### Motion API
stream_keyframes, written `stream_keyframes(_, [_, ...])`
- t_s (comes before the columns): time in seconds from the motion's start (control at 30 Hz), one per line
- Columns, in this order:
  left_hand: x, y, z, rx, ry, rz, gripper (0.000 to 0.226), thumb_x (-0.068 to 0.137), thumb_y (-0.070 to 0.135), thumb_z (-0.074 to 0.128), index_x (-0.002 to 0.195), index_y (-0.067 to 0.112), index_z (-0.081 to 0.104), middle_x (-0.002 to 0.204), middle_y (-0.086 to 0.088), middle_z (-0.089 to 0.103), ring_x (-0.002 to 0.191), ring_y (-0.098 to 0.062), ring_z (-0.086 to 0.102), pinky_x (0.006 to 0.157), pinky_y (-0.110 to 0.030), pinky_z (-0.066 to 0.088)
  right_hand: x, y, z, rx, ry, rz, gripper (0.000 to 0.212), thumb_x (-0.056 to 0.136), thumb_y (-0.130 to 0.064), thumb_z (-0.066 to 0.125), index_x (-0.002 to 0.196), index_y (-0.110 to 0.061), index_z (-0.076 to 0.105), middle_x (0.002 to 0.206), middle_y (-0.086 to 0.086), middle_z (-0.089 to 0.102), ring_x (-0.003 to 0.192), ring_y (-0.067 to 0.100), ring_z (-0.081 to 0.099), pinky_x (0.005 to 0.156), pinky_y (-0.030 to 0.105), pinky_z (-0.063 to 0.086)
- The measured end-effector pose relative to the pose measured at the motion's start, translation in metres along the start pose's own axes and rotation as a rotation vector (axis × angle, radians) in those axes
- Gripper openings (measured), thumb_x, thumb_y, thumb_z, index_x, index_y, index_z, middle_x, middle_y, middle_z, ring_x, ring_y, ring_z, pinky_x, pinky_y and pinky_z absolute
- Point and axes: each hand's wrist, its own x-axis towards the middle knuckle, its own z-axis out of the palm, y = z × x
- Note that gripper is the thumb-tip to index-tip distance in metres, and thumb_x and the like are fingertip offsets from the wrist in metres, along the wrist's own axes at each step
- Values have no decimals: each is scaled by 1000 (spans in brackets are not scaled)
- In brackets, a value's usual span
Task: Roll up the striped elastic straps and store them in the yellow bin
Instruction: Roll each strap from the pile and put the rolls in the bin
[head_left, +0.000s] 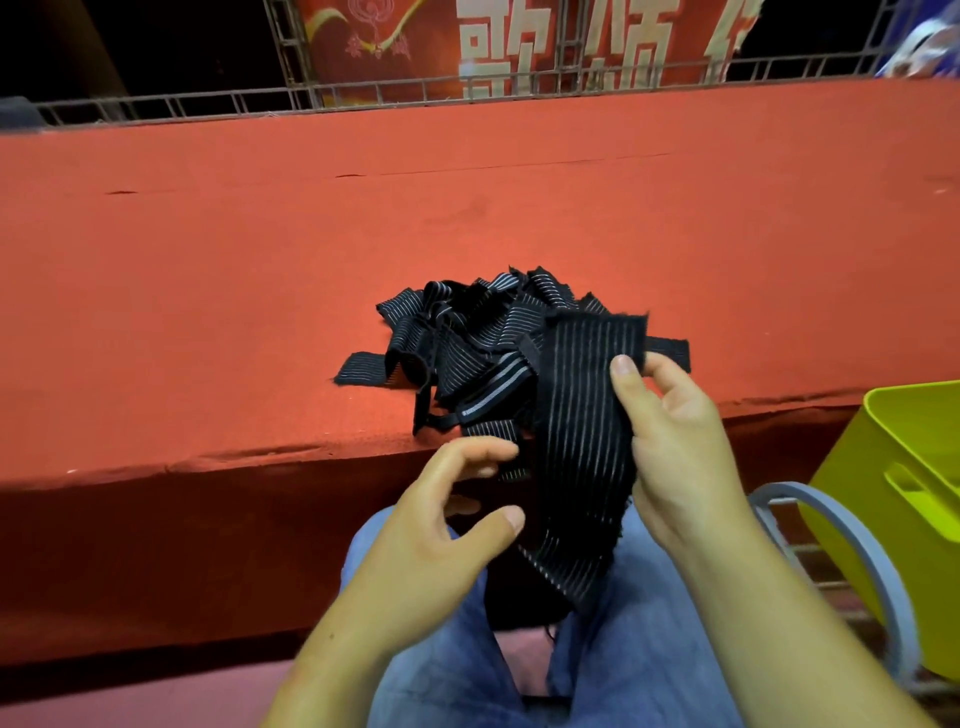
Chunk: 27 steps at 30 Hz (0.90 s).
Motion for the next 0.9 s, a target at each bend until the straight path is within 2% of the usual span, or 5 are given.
stream_keyframes(0.1, [11, 9, 1, -104, 100, 47, 34, 93, 26, 68, 127, 33, 63, 128, 22, 67, 125, 0, 60, 104, -24, 47, -13, 4, 6, -39, -92, 1, 15, 108, -20, 58, 109, -14, 72, 96, 8, 82, 88, 19, 75, 82, 39, 58])
stream_keyframes(0.37, [42, 29, 3, -167, 271, 186, 27, 99, 7, 66, 120, 23, 70, 115, 11, 76, 113, -6, 69, 100, -26, 53, -32, 9, 12, 13, -217, 59, 17, 104, -19, 61, 109, -11, 75, 99, 18, 81, 88, 23, 76, 80, 33, 60])
stream_keyframes(0.53, [37, 26, 9, -191, 286, 193, 26, 100, 7, 65, 117, 25, 72, 104, 14, 75, 101, -2, 68, 91, -19, 50, -36, 11, 9, -2, -194, 93, 22, 103, -23, 64, 107, -7, 78, 100, 16, 82, 94, 29, 78, 85, 38, 62])
stream_keyframes(0.73, [31, 27, 8, -218, 247, 197, 12, 98, 17, 67, 105, 21, 76, 108, 6, 77, 103, -9, 71, 90, -18, 52, -35, 9, 12, 57, -180, 139, 20, 104, -6, 60, 107, -6, 80, 100, 17, 82, 90, 23, 78, 74, 25, 63])
stream_keyframes(0.9, [30, 23, 7, -203, 232, 164, 22, 94, 4, 70, 95, 23, 78, 115, 11, 76, 111, -2, 69, 91, -13, 48, -34, 5, 13, 98, -208, 147, 27, 105, -7, 55, 109, -11, 82, 109, 18, 80, 109, 35, 76, 98, 45, 58])
